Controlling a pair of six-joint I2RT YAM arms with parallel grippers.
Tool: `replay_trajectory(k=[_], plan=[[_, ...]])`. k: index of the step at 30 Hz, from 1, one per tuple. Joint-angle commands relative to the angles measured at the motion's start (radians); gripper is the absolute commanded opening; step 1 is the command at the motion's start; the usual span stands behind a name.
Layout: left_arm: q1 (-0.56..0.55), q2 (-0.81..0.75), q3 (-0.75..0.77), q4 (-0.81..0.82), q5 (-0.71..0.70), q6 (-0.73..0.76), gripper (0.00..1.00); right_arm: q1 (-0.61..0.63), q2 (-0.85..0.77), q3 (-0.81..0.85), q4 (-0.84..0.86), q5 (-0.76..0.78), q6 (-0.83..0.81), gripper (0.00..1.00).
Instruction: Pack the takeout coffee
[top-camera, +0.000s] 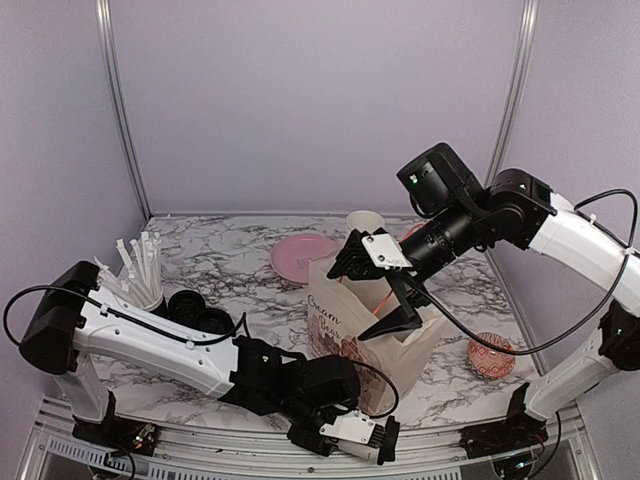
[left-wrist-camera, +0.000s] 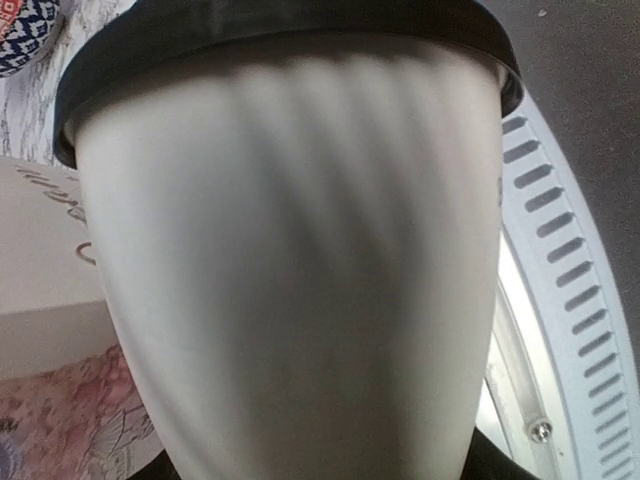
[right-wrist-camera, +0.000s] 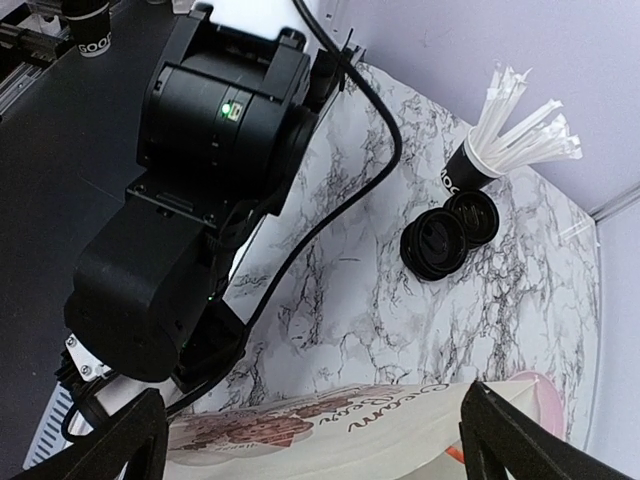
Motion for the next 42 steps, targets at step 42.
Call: replay_trajectory(k=[42], plan=[[0.136,-0.981,-0.683,0.487,-0.289,-0.559,0.64,0.066,0.270,0.197,0.126,-0.074,0.288,0.91]])
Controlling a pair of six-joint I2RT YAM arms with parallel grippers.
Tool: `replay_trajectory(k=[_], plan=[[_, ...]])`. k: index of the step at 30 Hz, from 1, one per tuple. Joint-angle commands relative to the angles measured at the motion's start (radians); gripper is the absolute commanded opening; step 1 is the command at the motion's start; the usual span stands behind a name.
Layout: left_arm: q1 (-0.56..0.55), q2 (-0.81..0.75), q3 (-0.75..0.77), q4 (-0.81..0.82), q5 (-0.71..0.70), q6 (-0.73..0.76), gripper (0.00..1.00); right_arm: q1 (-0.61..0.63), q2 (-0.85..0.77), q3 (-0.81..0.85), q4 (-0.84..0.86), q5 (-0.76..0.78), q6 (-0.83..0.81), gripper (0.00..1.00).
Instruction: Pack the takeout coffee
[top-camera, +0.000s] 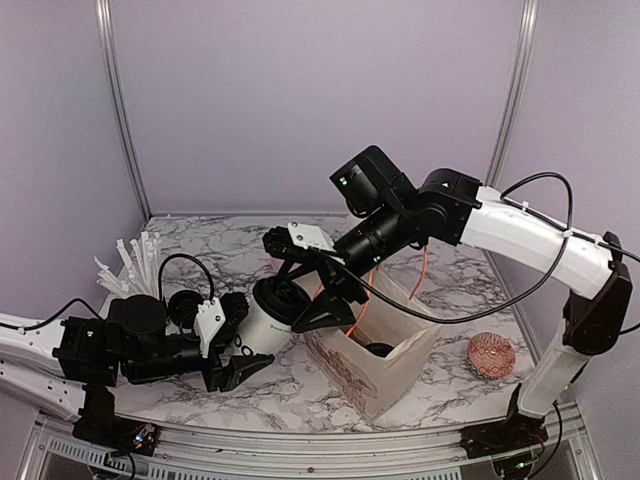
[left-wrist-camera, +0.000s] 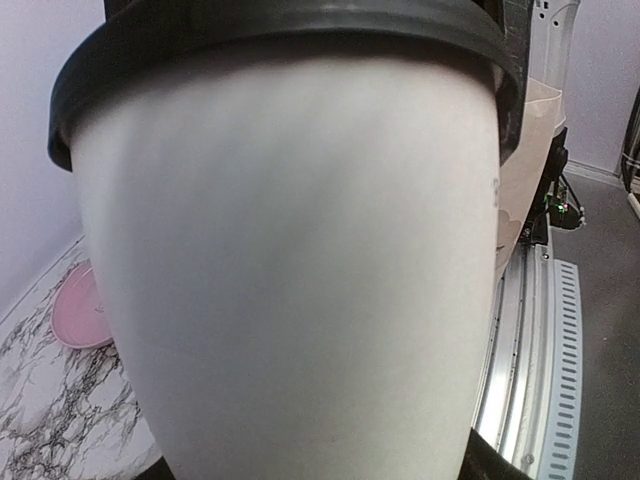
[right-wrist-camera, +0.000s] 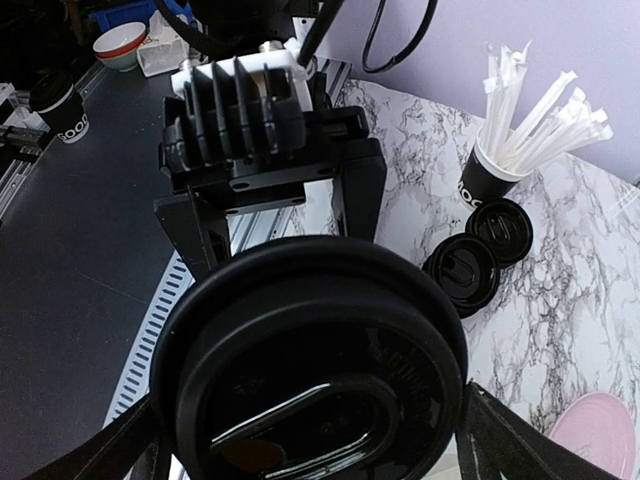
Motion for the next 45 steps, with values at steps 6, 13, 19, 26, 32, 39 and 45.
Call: replay_trajectory(k=[6,13,19,26,32,39,45], plan=[[0.006,0.004,0.003,0.023,0.007,-0.007,0.64,0.010,-0.014,0.043,-0.019,-0.058,0.006,0.90],[0.005,0.001,0.007,0.004,0.025,-0.001,0.64,-0.022,-0.027,0.066,-0.042,-0.100,0.012,0.99],[0.006,0.015,0.020,0.008,0.033,0.009,0.64,-0.029,-0.018,0.061,-0.056,-0.132,0.008,0.94],[0.005,0.012,0.028,0.014,0.040,0.002,0.65,-0.025,-0.006,0.042,-0.043,-0.091,0.005,0.87],[0.005,0.002,0.029,0.018,0.038,0.001,0.65,-0.015,-0.001,0.021,-0.019,-0.023,0.014,0.85],[0.004,0.013,0.035,0.018,0.044,0.004,0.65,-0.011,-0.003,0.018,-0.005,0.011,0.018,0.85],[0.005,0.021,0.042,0.019,0.032,0.007,0.66,-0.006,-0.002,0.015,-0.014,0.011,0.003,0.79]])
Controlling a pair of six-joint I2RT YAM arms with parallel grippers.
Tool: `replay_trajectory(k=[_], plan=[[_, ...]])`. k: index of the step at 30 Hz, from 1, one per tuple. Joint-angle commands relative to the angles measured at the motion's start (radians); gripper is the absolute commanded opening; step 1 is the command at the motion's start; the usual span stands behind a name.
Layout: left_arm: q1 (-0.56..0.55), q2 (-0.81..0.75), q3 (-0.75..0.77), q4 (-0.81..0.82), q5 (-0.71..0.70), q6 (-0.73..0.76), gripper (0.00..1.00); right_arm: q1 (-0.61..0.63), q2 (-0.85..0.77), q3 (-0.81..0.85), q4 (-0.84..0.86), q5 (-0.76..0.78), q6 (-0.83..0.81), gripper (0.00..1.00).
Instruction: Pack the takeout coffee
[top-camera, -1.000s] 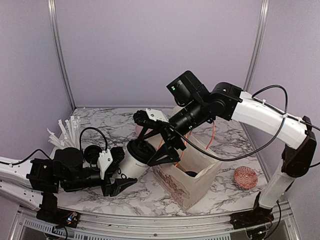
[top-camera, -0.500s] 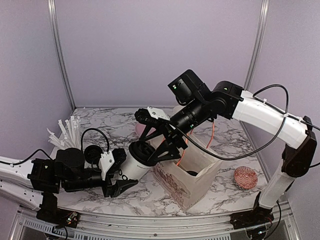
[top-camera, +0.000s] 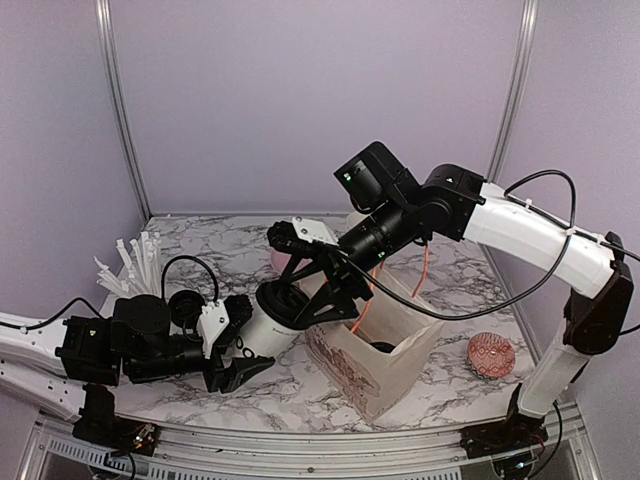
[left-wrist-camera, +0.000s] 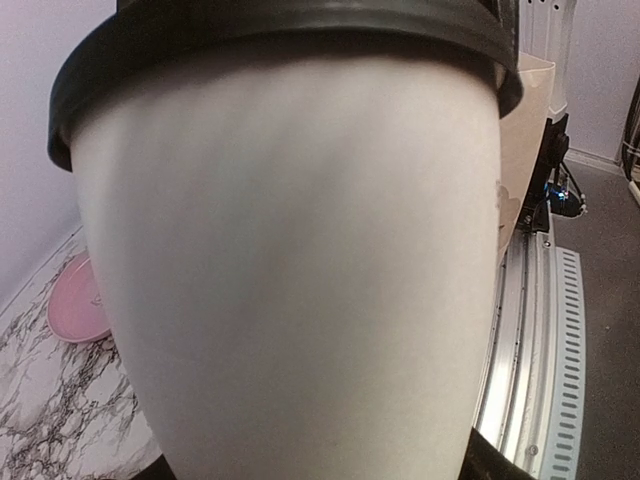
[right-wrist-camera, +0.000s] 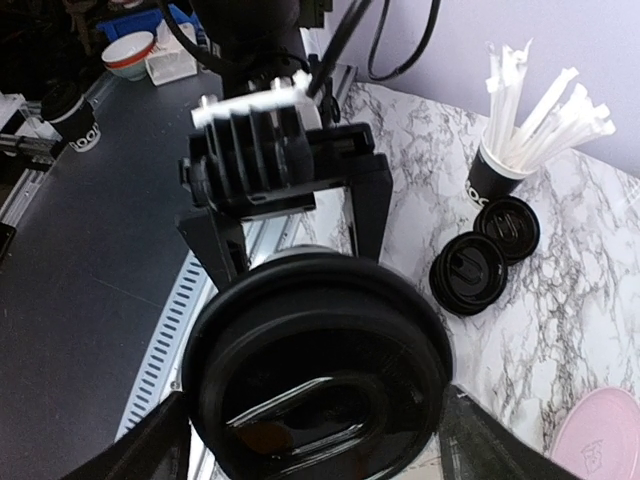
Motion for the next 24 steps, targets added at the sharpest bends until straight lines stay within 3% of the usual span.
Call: replay_trajectory(k=[1,11,13,17,24], plan=[[-0.001,0.006,0.040,0.031,-0.003,0.005,0.67,0.008,0.000,0.000,0.015,0.034,-0.009,0.78],[-0.001,0.002,0.034,0.008,-0.090,-0.022,0.88,0.010,-0.009,-0.007,0.021,0.068,-0.018,0.72],[-0.002,-0.004,0.034,-0.009,-0.102,-0.022,0.98,0.011,-0.009,-0.009,0.024,0.081,-0.022,0.70],[-0.001,-0.020,0.051,-0.083,-0.124,-0.050,0.99,0.021,-0.007,-0.018,0.029,0.120,-0.028,0.69],[-0.001,-0.107,0.164,-0.435,-0.038,-0.130,0.99,0.102,-0.001,-0.044,0.023,0.315,-0.094,0.68]])
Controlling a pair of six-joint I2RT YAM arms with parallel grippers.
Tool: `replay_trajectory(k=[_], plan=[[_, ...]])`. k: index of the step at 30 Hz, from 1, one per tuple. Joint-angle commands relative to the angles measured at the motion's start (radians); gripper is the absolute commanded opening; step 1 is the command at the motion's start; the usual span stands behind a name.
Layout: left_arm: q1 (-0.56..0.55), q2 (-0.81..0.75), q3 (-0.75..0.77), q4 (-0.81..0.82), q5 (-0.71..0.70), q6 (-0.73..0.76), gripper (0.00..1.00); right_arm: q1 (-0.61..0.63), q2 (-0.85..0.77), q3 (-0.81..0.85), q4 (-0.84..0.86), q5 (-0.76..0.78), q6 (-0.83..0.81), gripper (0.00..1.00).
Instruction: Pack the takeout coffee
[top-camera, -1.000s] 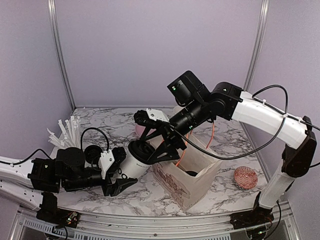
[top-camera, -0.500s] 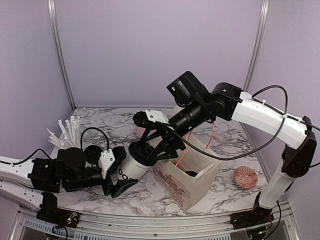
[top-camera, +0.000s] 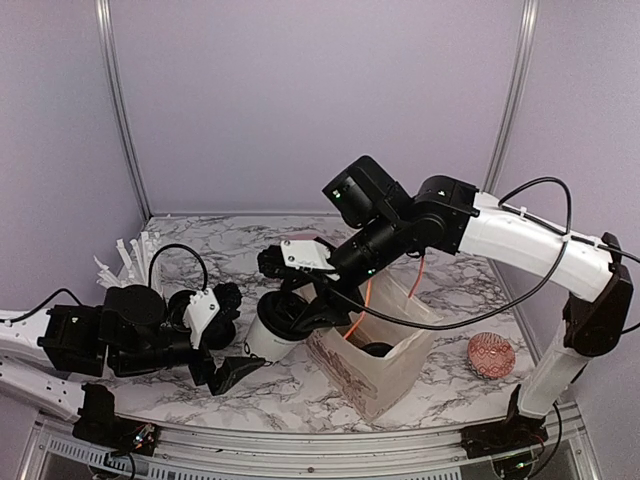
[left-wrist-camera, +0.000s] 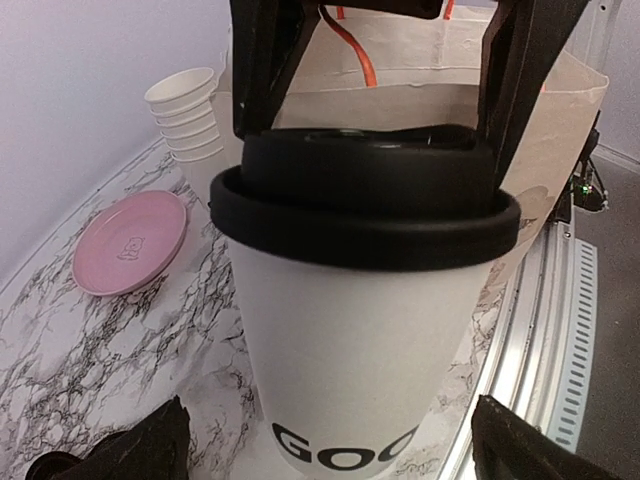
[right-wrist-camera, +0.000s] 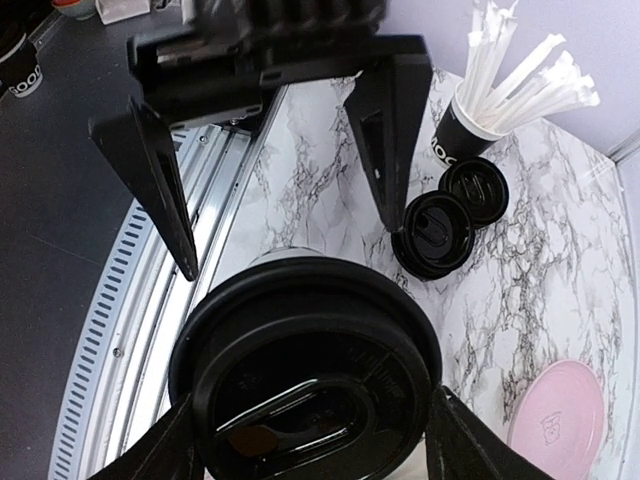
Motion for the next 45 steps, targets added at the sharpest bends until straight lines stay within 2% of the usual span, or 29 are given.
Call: replay_trajectory(k=[1,5,11,18,26,32,37,45], plan=[[-0.001,-0.087,0.107,-0.249,0.049,-0.065,0.99,0.061,0.003,-0.006,-0.005,0.139,-0.063,0.68],[-0.001,-0.148,0.169,-0.293,-0.062,-0.060,0.99,0.107,0.027,0.011,-0.060,0.192,-0.123,0.68],[-0.001,-0.225,0.168,-0.291,-0.252,-0.050,0.99,0.181,0.074,0.028,-0.156,0.268,-0.179,0.67],[0.007,-0.217,0.195,-0.290,-0.361,-0.051,0.99,0.188,0.075,0.047,-0.184,0.243,-0.191,0.67],[0.084,-0.105,0.303,-0.249,-0.248,0.077,0.99,0.173,-0.013,0.069,-0.186,0.168,-0.219,0.68],[0.128,-0.015,0.341,-0.226,-0.182,0.072,0.99,0.038,-0.087,0.071,-0.170,-0.021,-0.223,0.68],[0.146,0.019,0.328,-0.199,-0.152,0.059,0.99,-0.067,-0.127,0.037,-0.157,-0.100,-0.236,0.68],[0.156,0.044,0.335,-0.182,-0.130,0.048,0.99,-0.118,-0.131,0.022,-0.138,-0.288,-0.219,0.68]])
